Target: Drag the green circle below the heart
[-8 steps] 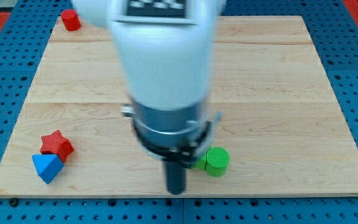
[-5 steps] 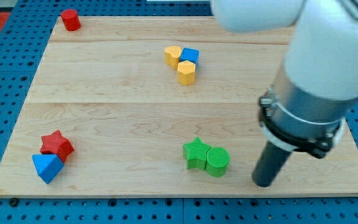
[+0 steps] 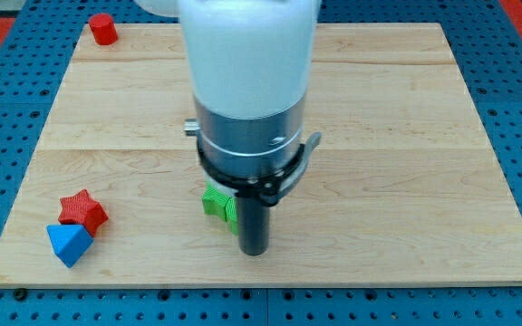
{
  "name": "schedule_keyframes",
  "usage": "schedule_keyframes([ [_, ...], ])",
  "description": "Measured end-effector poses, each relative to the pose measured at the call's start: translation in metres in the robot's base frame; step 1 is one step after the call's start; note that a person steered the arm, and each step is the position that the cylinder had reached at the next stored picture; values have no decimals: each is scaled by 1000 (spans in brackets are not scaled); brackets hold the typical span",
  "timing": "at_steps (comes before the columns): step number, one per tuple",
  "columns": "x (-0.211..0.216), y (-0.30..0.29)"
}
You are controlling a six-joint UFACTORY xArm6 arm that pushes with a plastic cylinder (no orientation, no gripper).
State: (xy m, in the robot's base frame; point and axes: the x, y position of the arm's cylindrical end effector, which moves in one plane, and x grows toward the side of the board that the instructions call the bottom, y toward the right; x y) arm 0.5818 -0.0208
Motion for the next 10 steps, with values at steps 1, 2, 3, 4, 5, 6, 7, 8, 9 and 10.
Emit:
schedule_keyframes([
  [1, -7, -10],
  [2, -35, -3],
  [3, -63, 7],
  [4, -83, 7],
  [5, -99, -1],
  [6, -118, -10],
  [7, -132, -13],
  [8, -139, -28],
  [9, -148, -40],
  [10, -162, -29],
])
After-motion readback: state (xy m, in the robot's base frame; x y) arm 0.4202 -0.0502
